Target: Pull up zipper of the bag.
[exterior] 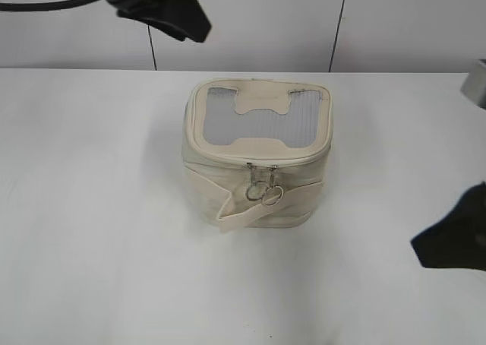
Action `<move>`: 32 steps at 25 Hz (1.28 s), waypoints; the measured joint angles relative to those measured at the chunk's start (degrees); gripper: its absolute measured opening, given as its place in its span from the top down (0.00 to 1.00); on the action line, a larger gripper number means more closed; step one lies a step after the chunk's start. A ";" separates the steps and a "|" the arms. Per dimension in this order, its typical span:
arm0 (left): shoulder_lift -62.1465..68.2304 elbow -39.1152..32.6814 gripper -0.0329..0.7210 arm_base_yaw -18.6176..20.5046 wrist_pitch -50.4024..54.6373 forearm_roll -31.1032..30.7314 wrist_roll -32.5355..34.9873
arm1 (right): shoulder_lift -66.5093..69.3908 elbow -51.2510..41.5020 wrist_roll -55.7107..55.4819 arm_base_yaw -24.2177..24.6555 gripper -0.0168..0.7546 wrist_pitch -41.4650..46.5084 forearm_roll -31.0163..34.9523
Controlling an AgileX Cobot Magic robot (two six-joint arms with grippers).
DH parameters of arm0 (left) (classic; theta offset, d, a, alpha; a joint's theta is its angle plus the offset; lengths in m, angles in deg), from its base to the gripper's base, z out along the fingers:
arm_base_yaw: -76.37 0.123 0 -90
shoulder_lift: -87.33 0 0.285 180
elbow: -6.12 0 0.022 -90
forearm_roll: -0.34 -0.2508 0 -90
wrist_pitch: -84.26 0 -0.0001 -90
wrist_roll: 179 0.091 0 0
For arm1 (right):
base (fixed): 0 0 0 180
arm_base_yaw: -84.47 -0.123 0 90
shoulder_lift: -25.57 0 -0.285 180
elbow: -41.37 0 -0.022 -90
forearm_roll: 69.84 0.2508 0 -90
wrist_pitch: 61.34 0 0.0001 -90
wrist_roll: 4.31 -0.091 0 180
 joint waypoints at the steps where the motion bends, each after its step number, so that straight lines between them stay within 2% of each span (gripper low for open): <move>1: -4.83 -4.92 0.59 0.00 -1.89 -1.19 -1.41 | -2.07 -0.20 -1.01 0.00 0.38 1.63 -1.57; 6: -33.10 -27.77 0.59 0.00 -6.26 -12.10 -14.67 | -15.86 -2.53 -4.47 0.00 0.38 9.30 -6.90; 9: -51.74 -37.12 0.59 -0.05 -3.08 -20.46 -23.05 | -24.36 -4.03 -7.19 0.00 0.37 13.21 -10.76; 13: -74.06 -44.17 0.59 -0.11 5.24 -28.38 -30.42 | -36.05 -6.18 -11.52 0.00 0.37 15.16 -16.99; 18: -93.91 -50.93 0.59 -0.11 10.41 -31.79 -32.88 | -48.17 -7.99 -13.04 0.00 0.37 16.77 -21.45; 22: -99.33 -56.53 0.59 -0.11 10.85 -31.87 -33.00 | -55.47 -9.04 -13.70 0.00 0.37 17.50 -24.05; 28: -99.33 -58.71 0.59 -0.11 7.08 -31.81 -32.24 | -61.25 -9.52 -13.95 0.00 0.37 16.43 -24.47; 32: -99.33 -58.71 0.59 -0.11 6.72 -31.02 -29.41 | -61.25 -11.31 -13.99 -0.15 0.37 10.89 -24.31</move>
